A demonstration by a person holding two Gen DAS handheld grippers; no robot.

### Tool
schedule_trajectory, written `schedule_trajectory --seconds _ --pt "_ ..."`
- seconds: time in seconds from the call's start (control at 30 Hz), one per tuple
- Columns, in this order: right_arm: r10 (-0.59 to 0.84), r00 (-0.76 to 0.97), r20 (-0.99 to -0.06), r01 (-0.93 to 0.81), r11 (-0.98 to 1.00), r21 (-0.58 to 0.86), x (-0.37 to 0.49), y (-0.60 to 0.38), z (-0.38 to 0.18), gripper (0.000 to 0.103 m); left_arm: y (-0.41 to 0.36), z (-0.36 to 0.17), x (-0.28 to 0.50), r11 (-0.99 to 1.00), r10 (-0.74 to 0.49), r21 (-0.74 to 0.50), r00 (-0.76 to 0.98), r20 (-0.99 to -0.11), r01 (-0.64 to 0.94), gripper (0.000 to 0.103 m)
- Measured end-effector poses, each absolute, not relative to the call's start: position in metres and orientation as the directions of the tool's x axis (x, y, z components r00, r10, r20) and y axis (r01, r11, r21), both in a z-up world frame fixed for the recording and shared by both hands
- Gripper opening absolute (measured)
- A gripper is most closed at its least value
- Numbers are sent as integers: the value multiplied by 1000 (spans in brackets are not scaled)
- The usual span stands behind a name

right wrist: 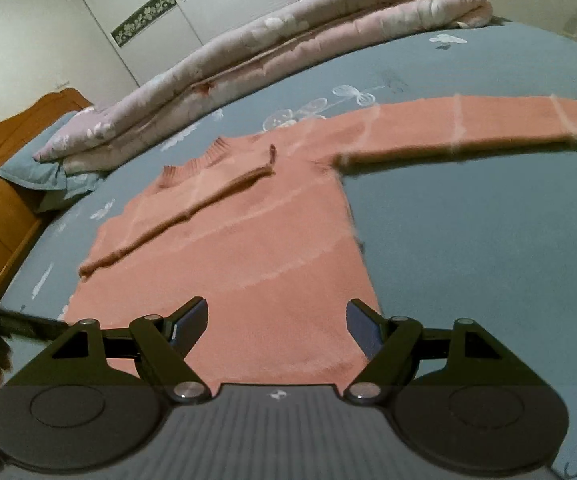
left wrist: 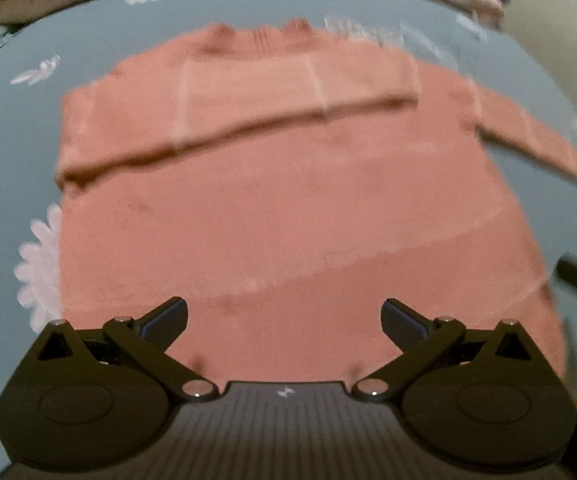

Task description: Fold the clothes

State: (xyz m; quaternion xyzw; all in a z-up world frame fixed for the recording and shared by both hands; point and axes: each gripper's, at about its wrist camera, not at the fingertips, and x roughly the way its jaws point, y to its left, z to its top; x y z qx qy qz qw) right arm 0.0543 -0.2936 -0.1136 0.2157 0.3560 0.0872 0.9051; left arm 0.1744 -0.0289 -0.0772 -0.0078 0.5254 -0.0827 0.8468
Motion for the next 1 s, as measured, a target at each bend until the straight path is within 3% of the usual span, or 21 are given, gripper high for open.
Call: schedule_trajectory --seconds 0.2,0.33,0.5,0.67,1.0 --pt "333 727 -601 -41 894 446 63 -277 -109 81 -2 -2 197 990 -143 -125 518 -843 69 102" --pt "326 719 -614 -49 905 422 64 -271 -110 81 1 15 193 992 -124 -85 576 -808 94 102" --pt "341 719 -606 -23 883 469 65 -281 -114 81 -16 -5 162 967 -244 -163 522 -818 197 102" --pt "344 720 -603 -17 877 480 67 -282 -116 81 -44 -22 128 943 -285 -145 505 -815 299 102" --pt "324 668 -670 -38 914 404 70 -273 -129 81 -82 -94 112 930 -254 -83 464 -848 357 102"
